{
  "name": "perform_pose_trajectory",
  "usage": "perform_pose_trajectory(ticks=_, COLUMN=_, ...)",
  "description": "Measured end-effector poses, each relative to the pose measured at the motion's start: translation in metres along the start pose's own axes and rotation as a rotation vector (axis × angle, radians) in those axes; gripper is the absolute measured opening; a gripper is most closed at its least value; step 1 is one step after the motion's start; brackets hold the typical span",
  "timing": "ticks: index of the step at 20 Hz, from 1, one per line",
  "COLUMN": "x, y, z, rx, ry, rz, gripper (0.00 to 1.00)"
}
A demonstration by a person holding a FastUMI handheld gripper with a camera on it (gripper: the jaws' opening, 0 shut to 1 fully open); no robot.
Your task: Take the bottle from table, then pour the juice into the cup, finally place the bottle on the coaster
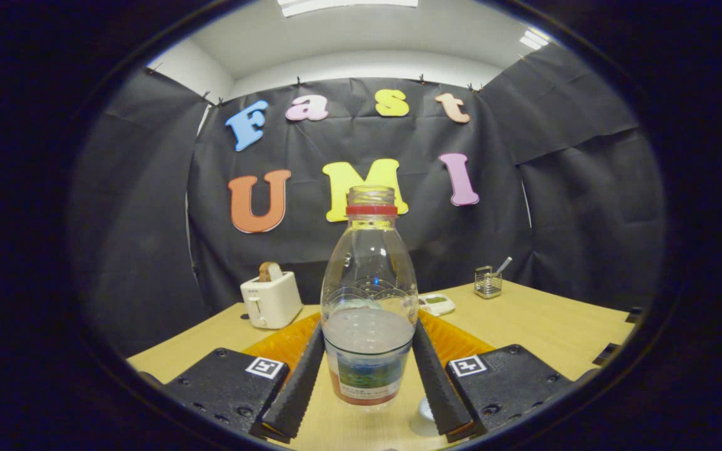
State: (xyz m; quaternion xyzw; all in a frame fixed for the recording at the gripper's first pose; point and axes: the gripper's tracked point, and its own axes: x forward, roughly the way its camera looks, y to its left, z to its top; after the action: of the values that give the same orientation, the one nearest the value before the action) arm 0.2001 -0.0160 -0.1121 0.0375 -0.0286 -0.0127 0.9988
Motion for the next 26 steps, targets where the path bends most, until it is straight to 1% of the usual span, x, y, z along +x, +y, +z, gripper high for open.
perform_pose_trajectory(ticks=5, x=0.058, y=0.017, z=-0.017, rx=-0.128, ry=0.018, rz=0.013, gripper=0.82)
perform_pose_trajectory(ticks=7, x=0.072, y=0.020, z=-0.026, rx=-0.151, ry=0.019, rz=0.015, gripper=0.82)
perform_pose_trajectory(ticks=11, x=0.102, y=0.022, z=-0.049, rx=-0.167, ry=0.045, rz=0.021, gripper=0.82)
perform_pose_trajectory(ticks=13, x=0.113, y=0.022, z=-0.060, rx=-0.143, ry=0.053, rz=0.019, gripper=0.83)
perform_pose_trajectory(ticks=14, x=0.126, y=0.022, z=-0.061, rx=-0.129, ry=0.059, rz=0.018, gripper=0.83)
perform_pose_trajectory(ticks=17, x=0.128, y=0.018, z=-0.075, rx=-0.095, ry=0.070, rz=-0.002, gripper=0.84)
perform_pose_trajectory(ticks=18, x=0.131, y=0.023, z=-0.075, rx=-0.076, ry=0.062, rz=0.023, gripper=0.85)
perform_pose_trajectory(ticks=19, x=0.130, y=0.030, z=-0.074, rx=-0.061, ry=0.056, rz=0.047, gripper=0.89)
perform_pose_trajectory(ticks=20, x=0.129, y=0.032, z=-0.073, rx=-0.055, ry=0.054, rz=0.055, gripper=1.00)
perform_pose_trajectory(ticks=26, x=0.119, y=0.029, z=-0.063, rx=-0.115, ry=0.050, rz=0.040, gripper=1.00)
